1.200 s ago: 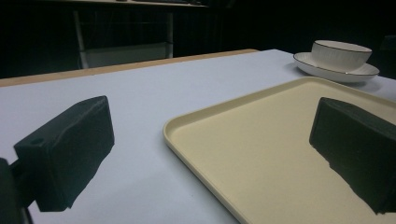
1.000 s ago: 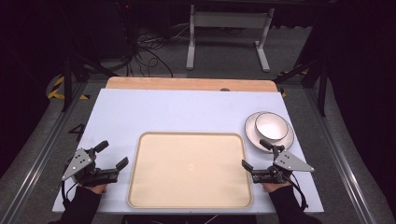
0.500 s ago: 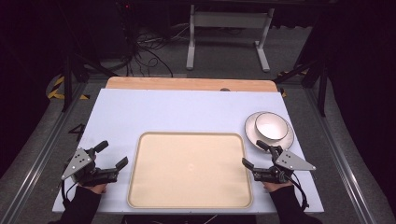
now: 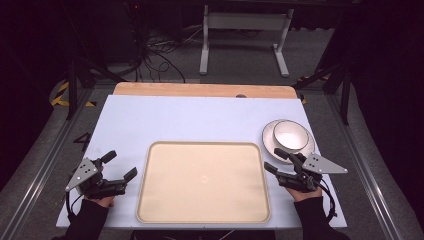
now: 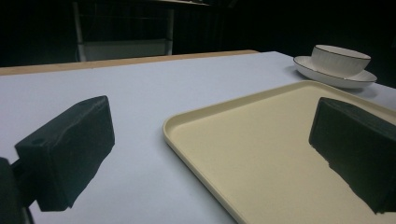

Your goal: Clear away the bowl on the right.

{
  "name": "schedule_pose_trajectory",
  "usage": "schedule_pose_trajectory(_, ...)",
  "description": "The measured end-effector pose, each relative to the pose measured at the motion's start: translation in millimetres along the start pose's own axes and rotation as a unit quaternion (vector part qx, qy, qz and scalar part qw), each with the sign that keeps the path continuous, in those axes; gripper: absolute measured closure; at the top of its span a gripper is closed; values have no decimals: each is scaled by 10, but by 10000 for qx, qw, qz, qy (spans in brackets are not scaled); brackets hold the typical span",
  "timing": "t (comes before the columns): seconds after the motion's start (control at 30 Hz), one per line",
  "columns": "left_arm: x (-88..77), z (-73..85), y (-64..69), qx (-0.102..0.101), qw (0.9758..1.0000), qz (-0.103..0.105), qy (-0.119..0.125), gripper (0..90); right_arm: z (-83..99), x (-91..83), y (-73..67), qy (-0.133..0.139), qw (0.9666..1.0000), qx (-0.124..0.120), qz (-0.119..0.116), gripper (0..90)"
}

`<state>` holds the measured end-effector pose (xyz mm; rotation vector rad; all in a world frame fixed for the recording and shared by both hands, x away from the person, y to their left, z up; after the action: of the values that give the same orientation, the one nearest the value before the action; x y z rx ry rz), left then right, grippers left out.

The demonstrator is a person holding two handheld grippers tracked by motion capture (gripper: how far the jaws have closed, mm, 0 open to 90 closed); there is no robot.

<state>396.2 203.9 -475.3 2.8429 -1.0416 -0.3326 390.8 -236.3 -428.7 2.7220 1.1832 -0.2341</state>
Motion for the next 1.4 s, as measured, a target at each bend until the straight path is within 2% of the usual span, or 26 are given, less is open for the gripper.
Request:
schedule_pose_trajectory(0.23,5,2,0,0,10000,-41,-11,11,-100,25,22,-124,9998,-122,64,405)
schedule_pose_trajectory(0.37,3,-1,-9,-63,10000,-45,4,11,-109,56,16,-294,9995,-64,-26,408)
schedule_pose_trajectory(0.6,16,4,-14,-41,9999,-101,-43,14,-185,68,107,-446,9990,-4,65,412)
schedule_pose_trajectory(0.67,30,4,-48,-129,9996,-235,-78,28,-216,61,157,-518,9986,16,116,412)
schedule_pose_trajectory(0.8,56,-11,-95,-364,9989,-286,-44,36,-244,29,290,-715,9969,130,293,408)
schedule_pose_trajectory(0.93,82,-15,-94,-307,9990,-308,-63,44,-249,4,430,-1015,9935,192,488,410)
schedule_pose_trajectory(0.97,100,-11,-79,-223,9992,-323,-94,44,-249,1,468,-1102,9922,232,539,410)
schedule_pose_trajectory(1.0,100,-11,-79,-223,9992,-323,-94,43,-249,1,468,-1102,9922,232,539,410)
schedule_pose_trajectory(1.03,110,-9,-68,-139,9994,-305,-116,43,-248,-5,528,-1234,9902,267,589,410)
schedule_pose_trajectory(1.07,116,-7,-56,-122,9994,-308,-125,43,-248,-5,528,-1234,9902,267,589,410)
schedule_pose_trajectory(1.1,119,-2,-47,-58,9994,-295,-154,41,-235,-4,592,-1383,9878,310,640,410)
schedule_pose_trajectory(1.4,104,3,-37,-31,9996,-249,-160,38,-167,-6,850,-1886,9776,451,814,405)
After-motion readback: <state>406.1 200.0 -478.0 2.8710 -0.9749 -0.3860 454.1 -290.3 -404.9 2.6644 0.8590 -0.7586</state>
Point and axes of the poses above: each handheld gripper's, and its own axes: x roughly forward along the jaws, z roughly out of its underside, y roughly to its right, the point moved 10 cm from there along x, roughly forward along the jaws, and after that the axes turned 3 degrees about -x, right-handed, at the moved point
